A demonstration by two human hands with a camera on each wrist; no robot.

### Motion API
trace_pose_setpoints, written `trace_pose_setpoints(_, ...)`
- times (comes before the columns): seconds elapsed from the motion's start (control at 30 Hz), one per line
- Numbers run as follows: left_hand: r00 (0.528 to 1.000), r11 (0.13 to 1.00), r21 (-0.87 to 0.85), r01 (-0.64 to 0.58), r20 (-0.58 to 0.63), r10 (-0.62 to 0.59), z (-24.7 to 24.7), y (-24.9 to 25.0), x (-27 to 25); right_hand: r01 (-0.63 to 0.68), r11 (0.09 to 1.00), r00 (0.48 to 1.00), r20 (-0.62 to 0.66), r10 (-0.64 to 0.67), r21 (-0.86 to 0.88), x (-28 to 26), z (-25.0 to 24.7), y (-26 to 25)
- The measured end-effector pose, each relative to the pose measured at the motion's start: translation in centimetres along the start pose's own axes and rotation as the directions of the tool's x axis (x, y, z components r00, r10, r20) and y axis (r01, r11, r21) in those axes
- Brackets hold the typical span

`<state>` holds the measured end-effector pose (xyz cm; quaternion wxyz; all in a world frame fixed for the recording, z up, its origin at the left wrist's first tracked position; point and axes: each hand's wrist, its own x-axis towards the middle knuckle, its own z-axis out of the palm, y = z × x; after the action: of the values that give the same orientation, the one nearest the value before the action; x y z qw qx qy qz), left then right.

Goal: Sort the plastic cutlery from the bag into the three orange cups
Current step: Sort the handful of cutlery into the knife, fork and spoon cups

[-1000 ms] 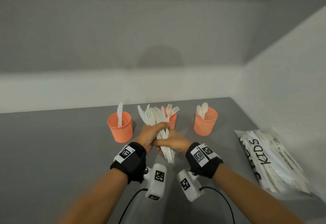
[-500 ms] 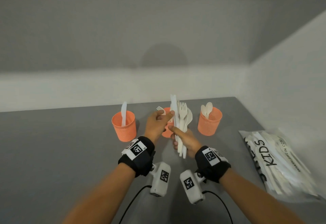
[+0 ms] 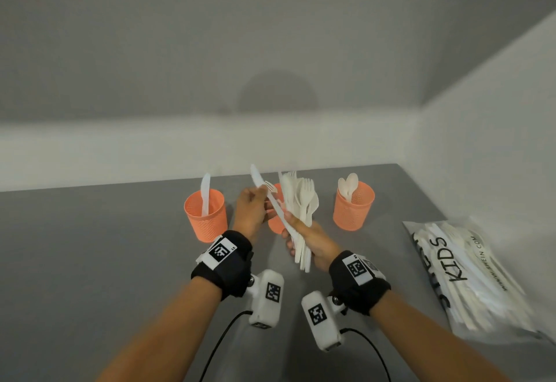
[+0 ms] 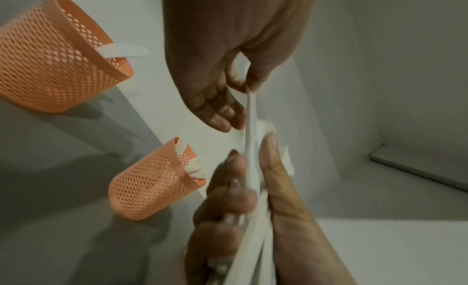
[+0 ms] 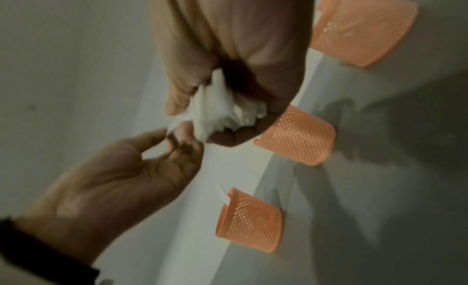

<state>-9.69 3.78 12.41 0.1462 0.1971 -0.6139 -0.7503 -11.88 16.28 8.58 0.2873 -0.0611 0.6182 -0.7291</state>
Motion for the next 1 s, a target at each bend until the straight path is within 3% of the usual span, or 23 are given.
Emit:
trace_pose_setpoints(0.1, 0.996, 0.989, -0.145, -0.04, -0.09, 0.027, -0.7, 1.1, 0.8, -0.022, 0.998, 0.999, -0.022, 0.024, 0.063, 0.2, -0.5, -0.1)
trace_pose_setpoints(0.2, 0.982, 0.951, -0.307, -0.024, -0.188, -0.035, -1.3, 1.8, 2.1, -0.032, 0.998, 0.999, -0.009, 0.032, 0.047, 0.4, -0.8, 0.0)
trace_pose_setpoints(0.27, 0.988, 0.988, -0.155, 0.009, -0.149, -0.032, -1.3, 1.8, 2.1, -0.037, 0.998, 0.999, 0.023, 0.036, 0.042, 0.4, -0.8, -0.2)
trace_pose_setpoints(0.33, 1.0, 0.996, 0.086, 0.002, -0.025, 0.0, -0.5, 1.3, 1.2, -0.034, 0.999, 0.998, 0.056, 0.032, 0.034, 0.5, -0.7, -0.5)
trace_pose_setpoints(0.4, 0.998, 0.984, 0.176, -0.02, 0.056, 0.011, 0.3, 0.6, 0.3, -0.028, 1.0, 0.996, 0.08, 0.027, 0.014, 0.6, -0.4, -0.7)
trace_pose_setpoints(0.57, 0.999, 0.991, 0.132, 0.037, -0.011, -0.036, 1.1, -0.7, 0.9, 0.009, 0.993, 0.998, 0.059, -0.002, -0.115, 1.4, 0.2, -0.3)
trace_pose_setpoints(0.7, 0.997, 0.987, 0.157, 0.027, -0.07, -0.016, 0.5, -1.3, 1.6, 0.021, 0.994, 1.0, -0.005, -0.022, -0.106, 1.9, 0.1, 0.2)
trace_pose_setpoints(0.87, 0.978, 1.0, 0.018, -0.005, -0.211, 0.008, -1.5, -0.9, 2.9, 0.0, 0.997, 0.998, -0.07, -0.005, -0.074, 2.3, -0.5, 0.2)
trace_pose_setpoints(0.93, 0.993, 1.0, 0.014, -0.002, -0.117, 0.004, -2.3, -0.5, 2.9, -0.023, 0.998, 1.0, -0.022, 0.022, -0.053, 2.3, -0.9, -0.2)
trace_pose_setpoints(1.0, 0.996, 0.991, 0.131, 0.002, 0.085, -0.014, -2.7, -0.5, 2.7, -0.066, 0.998, 0.993, 0.092, 0.066, -0.006, 2.2, -0.9, -0.6)
